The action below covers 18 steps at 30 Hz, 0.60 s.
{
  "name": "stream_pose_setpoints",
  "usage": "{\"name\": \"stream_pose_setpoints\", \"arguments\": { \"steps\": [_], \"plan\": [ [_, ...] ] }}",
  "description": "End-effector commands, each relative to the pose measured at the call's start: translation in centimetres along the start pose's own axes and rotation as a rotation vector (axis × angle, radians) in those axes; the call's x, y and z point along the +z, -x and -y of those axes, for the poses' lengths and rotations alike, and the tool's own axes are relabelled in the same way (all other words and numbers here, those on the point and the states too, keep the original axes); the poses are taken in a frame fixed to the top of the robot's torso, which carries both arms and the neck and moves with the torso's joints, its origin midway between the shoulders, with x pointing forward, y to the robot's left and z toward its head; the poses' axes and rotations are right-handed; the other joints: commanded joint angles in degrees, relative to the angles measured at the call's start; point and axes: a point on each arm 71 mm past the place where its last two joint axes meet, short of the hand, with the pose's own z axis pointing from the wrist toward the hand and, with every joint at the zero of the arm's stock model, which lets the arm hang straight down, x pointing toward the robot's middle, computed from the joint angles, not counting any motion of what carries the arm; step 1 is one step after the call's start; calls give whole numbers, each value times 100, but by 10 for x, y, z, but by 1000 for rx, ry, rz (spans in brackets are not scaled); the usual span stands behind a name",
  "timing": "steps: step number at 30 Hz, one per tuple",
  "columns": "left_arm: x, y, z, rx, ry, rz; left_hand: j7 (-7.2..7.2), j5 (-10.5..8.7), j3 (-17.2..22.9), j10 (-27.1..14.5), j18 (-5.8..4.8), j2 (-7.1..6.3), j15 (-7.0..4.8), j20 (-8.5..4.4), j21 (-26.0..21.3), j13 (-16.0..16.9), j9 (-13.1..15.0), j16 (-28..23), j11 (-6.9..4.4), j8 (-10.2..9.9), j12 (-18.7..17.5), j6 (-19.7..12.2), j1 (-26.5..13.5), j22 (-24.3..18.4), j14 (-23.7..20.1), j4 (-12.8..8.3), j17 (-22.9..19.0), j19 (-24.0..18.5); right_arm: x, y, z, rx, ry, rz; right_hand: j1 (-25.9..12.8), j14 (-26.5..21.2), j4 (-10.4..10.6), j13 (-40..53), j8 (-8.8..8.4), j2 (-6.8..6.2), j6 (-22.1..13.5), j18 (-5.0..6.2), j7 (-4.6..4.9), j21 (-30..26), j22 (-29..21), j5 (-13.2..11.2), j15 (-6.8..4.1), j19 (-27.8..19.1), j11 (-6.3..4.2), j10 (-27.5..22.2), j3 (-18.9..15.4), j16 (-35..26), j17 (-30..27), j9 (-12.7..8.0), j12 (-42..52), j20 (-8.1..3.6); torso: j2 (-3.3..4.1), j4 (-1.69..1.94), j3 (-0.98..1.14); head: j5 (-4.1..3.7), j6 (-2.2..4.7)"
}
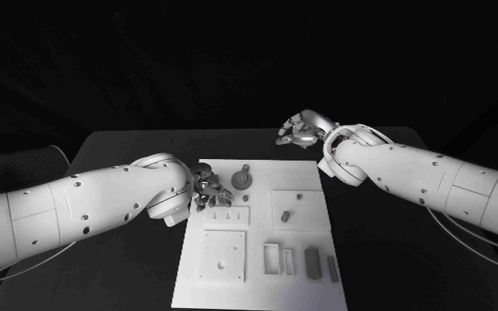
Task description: Assemble the parts on the task board
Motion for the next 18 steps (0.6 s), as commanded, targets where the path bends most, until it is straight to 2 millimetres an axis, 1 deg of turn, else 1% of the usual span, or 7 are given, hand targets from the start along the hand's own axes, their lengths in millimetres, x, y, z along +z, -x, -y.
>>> {"name": "stream_pose_setpoints", "arguments": {
  "steps": [1, 5, 10, 16, 18],
  "plan": [
    [0, -3, 5, 104, -16, -7, 12, 9, 939, 6, 3, 34, -79, -38, 34, 5, 2, 20, -10, 29, 36, 31, 49, 134, 46, -967, -8, 62, 0, -1, -2, 5, 16, -4, -17, -31, -43, -8, -25, 56, -1, 78, 8, -32, -2, 16, -4, -37, -6, -44, 1, -24, -6, 8, -26, 8, 1, -2, 5, -6, -25],
    [2, -5, 6, 153, -19, 4, 13, 2, 948, 4, 2, 42, -79, -38, 37, 4, 3, 20, -9, 29, 36, 28, 49, 133, 46, -969, -11, 63, 0, -1, -3, 5, 18, -5, -16, -31, -45, -8, -24, 58, 0, 78, 8, -32, -2, 19, -4, -37, -7, -44, 1, -24, -6, 8, -26, 8, 0, -1, 5, -12, -41],
    [4, -7, 7, 188, -20, 12, 15, -18, 957, 1, 0, 53, -80, -38, 41, 1, 7, 20, -7, 28, 36, 24, 43, 132, 46, -972, -18, 62, 1, -2, -3, 5, 18, -9, -15, -32, -46, -9, -24, 61, 2, 78, 8, -33, -2, 23, -5, -38, -7, -44, 1, -25, -7, 10, -26, 9, 3, -1, 6, -20, -79],
    [6, -7, 5, 196, -12, 11, 16, -24, 961, 1, -1, 58, -80, -39, 43, 0, 8, 21, -6, 28, 37, 23, 41, 132, 47, -972, -20, 62, 1, -2, -4, 5, 20, -13, -13, -32, -48, -9, -24, 63, 2, 78, 7, -34, -2, 28, -5, -39, -7, -45, 1, -25, -7, 10, -26, 9, 4, -4, 4, -28, -96],
    [7, -7, 5, 199, -10, 10, 16, -26, 963, 1, -1, 60, -80, -39, 43, 0, 9, 21, -6, 28, 37, 23, 40, 132, 47, -972, -21, 62, 0, -2, -4, 5, 20, -14, -12, -33, -49, -9, -24, 64, 1, 78, 7, -34, -2, 30, -5, -39, -7, -45, 1, -25, -7, 11, -26, 10, 2, -2, 4, -27, -113]
  ]
}}
